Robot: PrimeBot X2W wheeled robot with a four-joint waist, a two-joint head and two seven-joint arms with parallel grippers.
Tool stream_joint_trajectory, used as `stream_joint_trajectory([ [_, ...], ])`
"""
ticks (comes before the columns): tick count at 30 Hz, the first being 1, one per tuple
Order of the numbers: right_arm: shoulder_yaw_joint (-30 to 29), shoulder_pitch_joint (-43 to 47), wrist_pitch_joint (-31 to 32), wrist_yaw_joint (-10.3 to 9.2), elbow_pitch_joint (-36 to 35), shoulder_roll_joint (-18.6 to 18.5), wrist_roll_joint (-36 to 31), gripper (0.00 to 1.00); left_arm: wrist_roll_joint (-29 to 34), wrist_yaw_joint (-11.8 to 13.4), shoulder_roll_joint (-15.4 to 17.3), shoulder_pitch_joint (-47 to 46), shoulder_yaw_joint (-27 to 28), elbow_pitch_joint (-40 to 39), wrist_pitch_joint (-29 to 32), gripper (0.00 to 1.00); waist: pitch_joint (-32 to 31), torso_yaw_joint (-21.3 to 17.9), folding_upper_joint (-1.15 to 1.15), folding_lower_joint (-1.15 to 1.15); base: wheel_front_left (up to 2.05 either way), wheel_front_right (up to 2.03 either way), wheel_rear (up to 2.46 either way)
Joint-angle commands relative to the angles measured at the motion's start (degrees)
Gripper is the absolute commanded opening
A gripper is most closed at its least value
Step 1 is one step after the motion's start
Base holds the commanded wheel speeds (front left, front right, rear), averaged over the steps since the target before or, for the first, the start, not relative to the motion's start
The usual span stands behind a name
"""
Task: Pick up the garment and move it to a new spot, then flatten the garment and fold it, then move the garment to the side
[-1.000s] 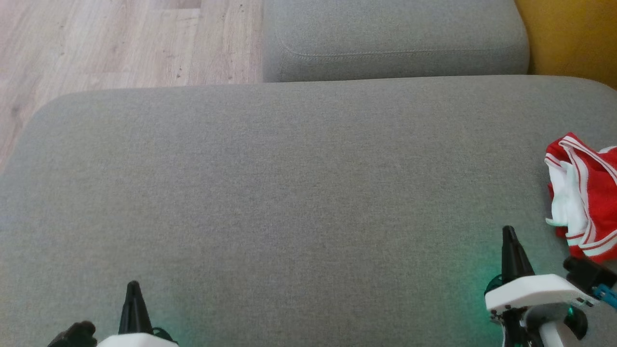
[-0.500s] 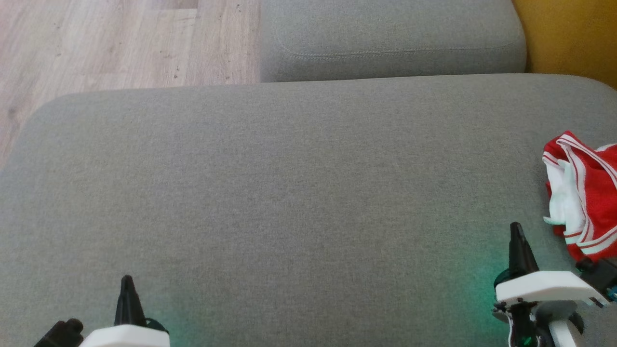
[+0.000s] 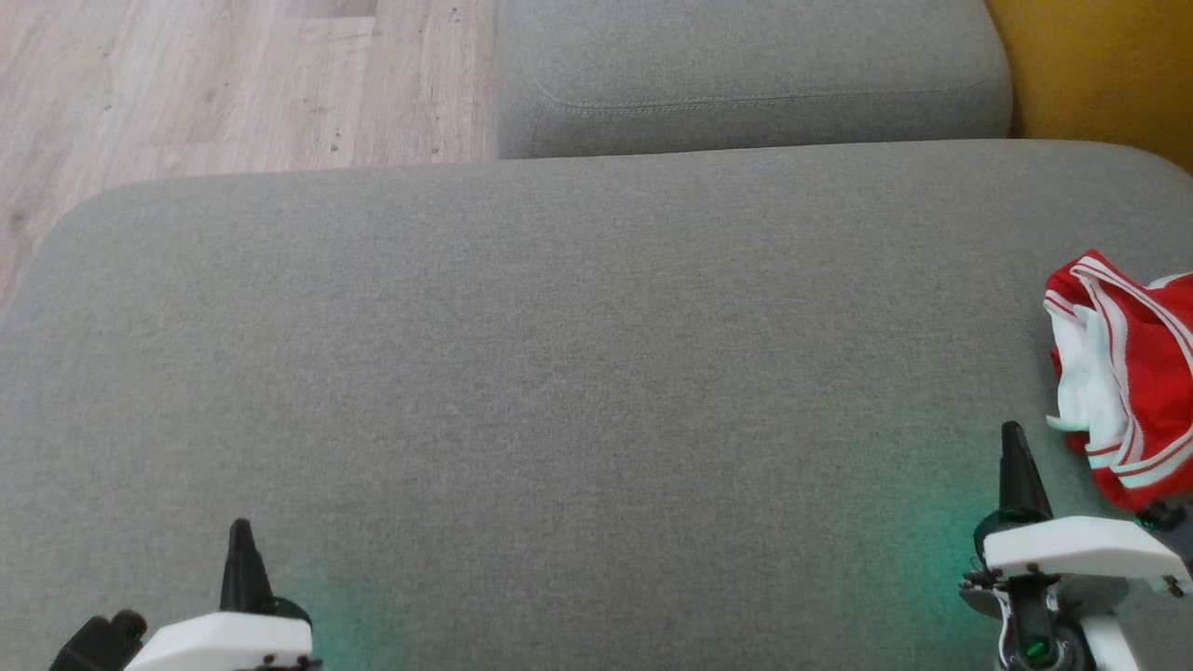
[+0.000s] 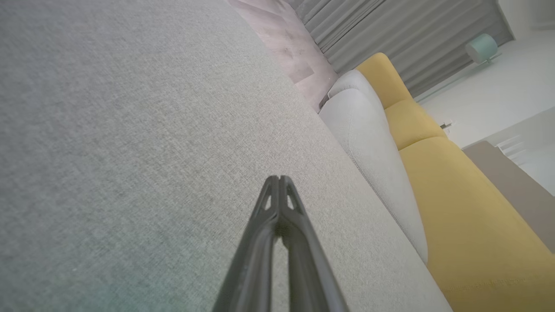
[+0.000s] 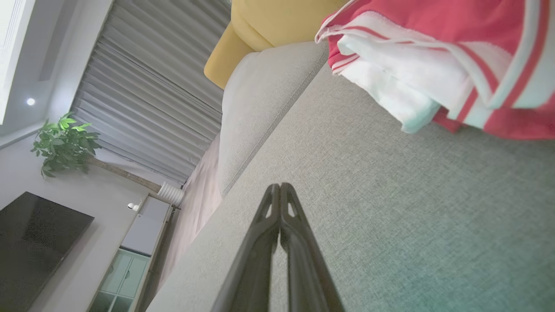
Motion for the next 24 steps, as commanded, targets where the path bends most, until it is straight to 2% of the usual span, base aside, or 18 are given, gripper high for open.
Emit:
stream_joint_trajectory([
  [1,0.42,-2.12,0.78,-0.04,-2.50,-0.26,1.94,0.00,-1.70,-0.54,0.21,-2.92,1.61,-2.17,0.42,0.00,0.01,-0.04,0.00,0.00,0.00,0.00,0.00],
  [24,-0.74,-2.18,4.44,-0.06,-5.48,-0.31,16.73,0.00,-15.74,-1.68,0.24,-4.73,2.81,-3.66,4.06,0.00,0.11,-0.66,0.00,0.00,0.00,0.00,0.00],
])
